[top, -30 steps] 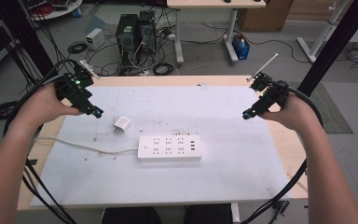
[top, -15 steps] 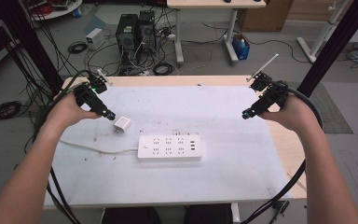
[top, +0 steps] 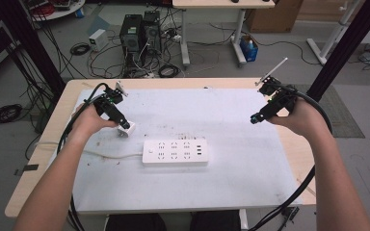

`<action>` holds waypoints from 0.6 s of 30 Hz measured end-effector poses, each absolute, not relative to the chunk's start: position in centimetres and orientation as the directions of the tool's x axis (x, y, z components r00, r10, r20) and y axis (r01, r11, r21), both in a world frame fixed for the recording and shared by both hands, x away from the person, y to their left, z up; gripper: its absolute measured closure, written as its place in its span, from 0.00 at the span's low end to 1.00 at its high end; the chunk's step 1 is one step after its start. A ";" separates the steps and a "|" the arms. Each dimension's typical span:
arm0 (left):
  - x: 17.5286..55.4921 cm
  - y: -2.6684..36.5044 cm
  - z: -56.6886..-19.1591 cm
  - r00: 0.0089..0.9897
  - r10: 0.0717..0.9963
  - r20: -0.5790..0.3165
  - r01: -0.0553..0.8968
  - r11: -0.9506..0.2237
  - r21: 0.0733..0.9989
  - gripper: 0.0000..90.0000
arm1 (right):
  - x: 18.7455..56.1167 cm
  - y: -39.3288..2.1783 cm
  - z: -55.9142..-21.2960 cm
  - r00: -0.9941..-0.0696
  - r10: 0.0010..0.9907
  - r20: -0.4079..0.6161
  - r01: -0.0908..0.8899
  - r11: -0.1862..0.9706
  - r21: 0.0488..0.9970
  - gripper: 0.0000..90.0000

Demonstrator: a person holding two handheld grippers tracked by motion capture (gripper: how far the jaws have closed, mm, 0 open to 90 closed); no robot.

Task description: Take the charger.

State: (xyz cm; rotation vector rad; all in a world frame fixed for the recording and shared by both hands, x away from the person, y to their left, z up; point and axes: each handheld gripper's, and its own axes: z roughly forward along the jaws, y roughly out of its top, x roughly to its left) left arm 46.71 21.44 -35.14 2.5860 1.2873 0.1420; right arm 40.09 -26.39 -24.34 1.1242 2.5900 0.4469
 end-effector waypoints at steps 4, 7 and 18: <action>47.5 21.0 -36.7 0.587 0.809 -0.023 0.793 -0.570 0.216 0.21 | 40.0 -26.2 -24.5 -0.655 0.744 -0.129 0.660 0.647 0.383 0.15; 48.0 20.6 -37.7 0.573 0.819 -0.025 0.805 -0.556 0.209 0.21 | 40.0 -26.2 -24.5 -0.657 0.742 -0.131 0.655 0.648 0.389 0.15; 48.7 19.6 -39.7 0.551 0.834 0.007 0.823 -0.545 0.160 0.26 | 39.7 -26.6 -24.5 -0.654 0.745 -0.131 0.655 0.644 0.395 0.15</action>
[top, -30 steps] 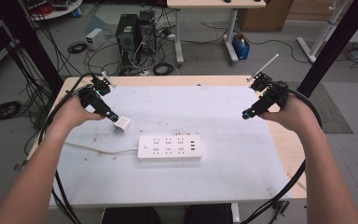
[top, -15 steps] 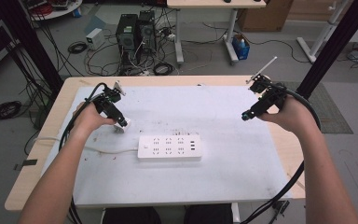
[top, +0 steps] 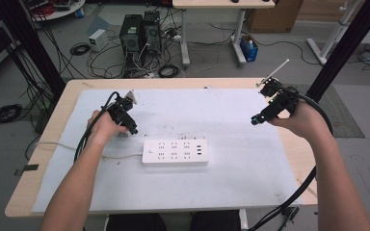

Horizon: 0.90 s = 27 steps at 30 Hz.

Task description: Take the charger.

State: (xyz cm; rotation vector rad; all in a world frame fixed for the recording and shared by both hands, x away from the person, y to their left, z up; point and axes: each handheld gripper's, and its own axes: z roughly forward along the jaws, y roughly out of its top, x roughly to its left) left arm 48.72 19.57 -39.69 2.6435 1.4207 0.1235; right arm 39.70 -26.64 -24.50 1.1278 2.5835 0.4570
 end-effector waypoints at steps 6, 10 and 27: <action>48.9 19.8 -40.1 0.538 0.843 0.008 0.834 -0.534 0.142 0.37 | 39.7 -26.4 -24.7 -0.658 0.742 -0.126 0.655 0.647 0.391 0.15; 48.9 20.0 -40.5 0.532 0.847 0.000 0.838 -0.527 0.139 0.45 | 39.8 -26.4 -24.9 -0.656 0.744 -0.127 0.655 0.645 0.394 0.15; 46.1 20.5 -32.3 0.604 0.797 0.016 0.762 -0.583 0.283 0.47 | 40.0 -25.9 -24.4 -0.648 0.753 -0.118 0.674 0.639 0.371 0.15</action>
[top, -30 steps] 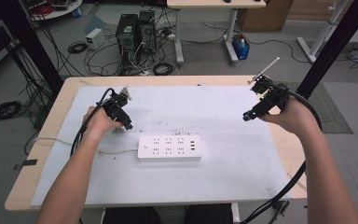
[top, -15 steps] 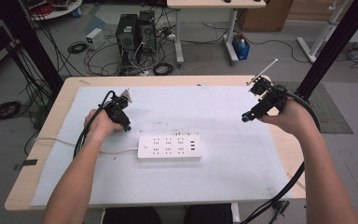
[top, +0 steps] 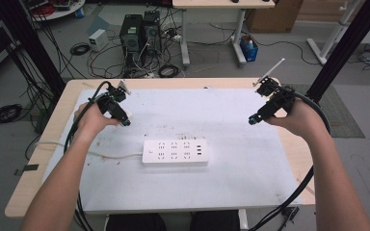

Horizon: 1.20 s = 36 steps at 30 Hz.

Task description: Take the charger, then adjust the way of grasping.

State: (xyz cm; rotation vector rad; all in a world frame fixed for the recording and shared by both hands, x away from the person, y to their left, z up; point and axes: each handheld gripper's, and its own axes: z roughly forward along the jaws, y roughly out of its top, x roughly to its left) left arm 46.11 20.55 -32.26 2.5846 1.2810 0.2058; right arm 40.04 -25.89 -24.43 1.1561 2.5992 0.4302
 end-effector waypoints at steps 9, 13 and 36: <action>44.0 19.8 -27.1 0.648 0.760 0.050 0.708 -0.625 0.329 0.47 | 39.9 -25.3 -24.4 -0.645 0.756 -0.114 0.681 0.635 0.364 0.15; 43.3 19.6 -25.7 0.663 0.746 0.062 0.692 -0.643 0.329 0.47 | 40.0 -25.1 -24.0 -0.648 0.755 -0.098 0.681 0.632 0.370 0.15; 41.2 17.1 -23.6 0.853 0.489 0.181 0.366 -0.809 0.459 0.47 | 40.4 -25.4 -23.0 -0.555 0.830 0.047 0.769 0.491 0.411 0.15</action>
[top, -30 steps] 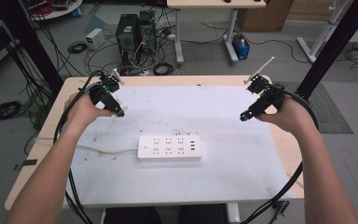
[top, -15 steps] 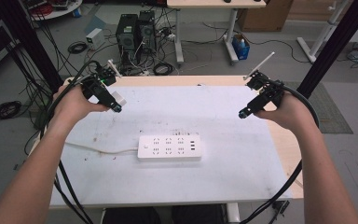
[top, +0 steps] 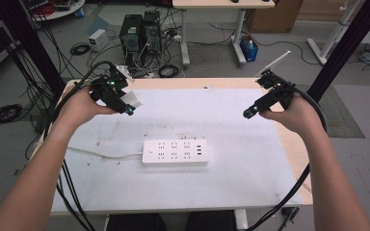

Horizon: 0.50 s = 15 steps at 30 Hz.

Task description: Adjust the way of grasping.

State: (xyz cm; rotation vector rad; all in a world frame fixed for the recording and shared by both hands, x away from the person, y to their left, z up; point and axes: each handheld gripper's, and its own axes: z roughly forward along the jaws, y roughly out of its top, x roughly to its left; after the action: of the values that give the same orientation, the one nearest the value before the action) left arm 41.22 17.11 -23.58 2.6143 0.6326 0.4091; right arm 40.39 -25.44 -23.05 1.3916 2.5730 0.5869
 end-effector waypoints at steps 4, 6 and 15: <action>40.9 15.4 -23.5 0.891 0.419 0.174 0.291 -0.822 0.489 0.47 | 40.3 -25.2 -22.9 -0.527 0.847 0.067 0.785 0.456 0.419 0.15; 40.6 14.6 -23.4 0.908 0.375 0.187 0.240 -0.832 0.501 0.47 | 40.3 -25.1 -22.9 -0.520 0.850 0.087 0.791 0.440 0.426 0.15; 39.9 11.2 -23.5 0.952 0.242 0.189 0.108 -0.840 0.532 0.47 | 39.9 -23.5 -23.5 -0.517 0.814 0.264 0.807 0.360 0.469 0.15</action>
State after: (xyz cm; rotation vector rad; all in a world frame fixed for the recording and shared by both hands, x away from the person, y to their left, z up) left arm 39.89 11.24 -23.49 2.5659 0.2483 0.3378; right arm 39.92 -23.49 -23.50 1.5377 2.5791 0.8762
